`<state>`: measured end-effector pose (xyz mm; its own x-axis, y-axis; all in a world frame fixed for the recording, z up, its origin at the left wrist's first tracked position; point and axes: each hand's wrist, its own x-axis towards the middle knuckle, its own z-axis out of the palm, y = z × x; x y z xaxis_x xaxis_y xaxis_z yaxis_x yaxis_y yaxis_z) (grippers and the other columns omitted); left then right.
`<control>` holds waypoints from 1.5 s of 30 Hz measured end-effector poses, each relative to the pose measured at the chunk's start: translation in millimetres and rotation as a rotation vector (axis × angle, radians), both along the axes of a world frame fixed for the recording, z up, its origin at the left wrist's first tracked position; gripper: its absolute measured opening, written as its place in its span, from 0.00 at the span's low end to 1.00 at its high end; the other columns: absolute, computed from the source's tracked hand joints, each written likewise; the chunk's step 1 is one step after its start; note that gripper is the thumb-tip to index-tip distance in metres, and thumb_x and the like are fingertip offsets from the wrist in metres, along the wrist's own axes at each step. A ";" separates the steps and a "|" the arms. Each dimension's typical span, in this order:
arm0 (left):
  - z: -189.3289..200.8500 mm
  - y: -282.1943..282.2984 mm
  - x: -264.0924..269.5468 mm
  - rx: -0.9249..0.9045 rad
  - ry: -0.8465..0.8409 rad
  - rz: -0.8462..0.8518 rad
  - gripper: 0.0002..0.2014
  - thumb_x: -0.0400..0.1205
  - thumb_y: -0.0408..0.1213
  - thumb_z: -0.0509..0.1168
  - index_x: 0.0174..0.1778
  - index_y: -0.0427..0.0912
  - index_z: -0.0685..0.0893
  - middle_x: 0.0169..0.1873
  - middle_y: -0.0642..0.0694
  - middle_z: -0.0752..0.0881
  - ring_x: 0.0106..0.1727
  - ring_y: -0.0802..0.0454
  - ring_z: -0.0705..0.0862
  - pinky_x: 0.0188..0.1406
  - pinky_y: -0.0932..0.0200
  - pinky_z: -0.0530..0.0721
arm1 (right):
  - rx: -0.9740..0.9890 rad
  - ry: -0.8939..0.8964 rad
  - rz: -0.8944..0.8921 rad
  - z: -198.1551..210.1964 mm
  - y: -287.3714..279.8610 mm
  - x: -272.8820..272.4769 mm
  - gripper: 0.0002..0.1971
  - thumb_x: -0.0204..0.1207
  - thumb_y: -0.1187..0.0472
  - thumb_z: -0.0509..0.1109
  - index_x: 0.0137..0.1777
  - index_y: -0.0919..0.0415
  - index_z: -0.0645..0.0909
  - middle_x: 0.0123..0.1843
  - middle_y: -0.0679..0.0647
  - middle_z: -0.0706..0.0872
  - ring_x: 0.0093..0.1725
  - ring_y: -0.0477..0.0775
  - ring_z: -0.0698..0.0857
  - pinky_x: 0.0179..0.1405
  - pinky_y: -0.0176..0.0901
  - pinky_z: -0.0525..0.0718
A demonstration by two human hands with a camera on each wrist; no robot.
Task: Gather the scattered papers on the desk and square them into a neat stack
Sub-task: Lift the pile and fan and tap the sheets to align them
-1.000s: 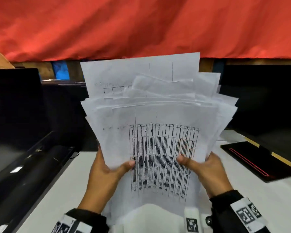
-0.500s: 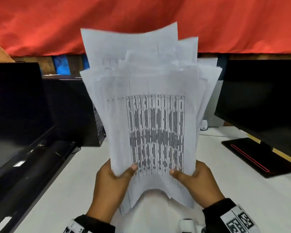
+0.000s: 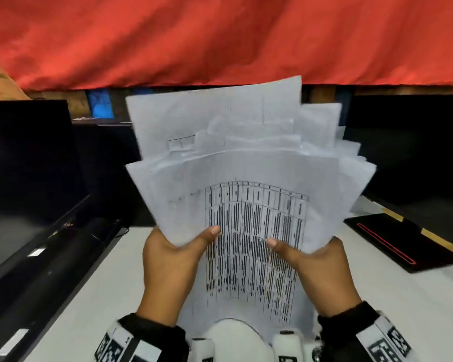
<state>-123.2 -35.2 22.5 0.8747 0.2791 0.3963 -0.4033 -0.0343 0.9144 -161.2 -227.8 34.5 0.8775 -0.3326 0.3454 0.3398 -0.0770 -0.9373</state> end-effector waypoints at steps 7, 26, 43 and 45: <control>33.5 0.1 5.5 -0.056 -0.133 -0.016 0.33 0.62 0.42 0.83 0.64 0.51 0.82 0.55 0.55 0.90 0.58 0.57 0.88 0.61 0.52 0.85 | 0.008 -0.167 -0.115 18.4 -8.7 5.2 0.24 0.60 0.64 0.84 0.56 0.56 0.82 0.47 0.46 0.91 0.44 0.37 0.89 0.41 0.26 0.84; 94.5 20.4 22.6 0.010 -0.277 -0.117 0.10 0.75 0.42 0.73 0.52 0.50 0.89 0.50 0.49 0.92 0.52 0.50 0.91 0.51 0.47 0.90 | -0.581 -0.375 -0.541 72.2 -39.4 17.5 0.14 0.64 0.51 0.81 0.40 0.54 0.79 0.48 0.48 0.78 0.43 0.33 0.74 0.46 0.12 0.69; 37.5 35.6 28.4 -0.002 -0.075 -0.449 0.35 0.54 0.33 0.83 0.60 0.39 0.85 0.54 0.38 0.91 0.56 0.39 0.90 0.53 0.42 0.88 | -0.199 -0.353 -0.247 46.2 -42.1 19.1 0.55 0.48 0.60 0.87 0.76 0.49 0.61 0.60 0.29 0.71 0.56 0.21 0.77 0.51 0.16 0.77; 23.4 38.0 26.8 -0.069 0.014 -0.496 0.33 0.54 0.33 0.83 0.58 0.36 0.86 0.53 0.36 0.91 0.55 0.36 0.90 0.50 0.45 0.90 | -0.075 -0.185 0.009 23.3 -47.8 24.3 0.54 0.45 0.58 0.90 0.73 0.50 0.67 0.60 0.42 0.84 0.57 0.32 0.85 0.53 0.29 0.86</control>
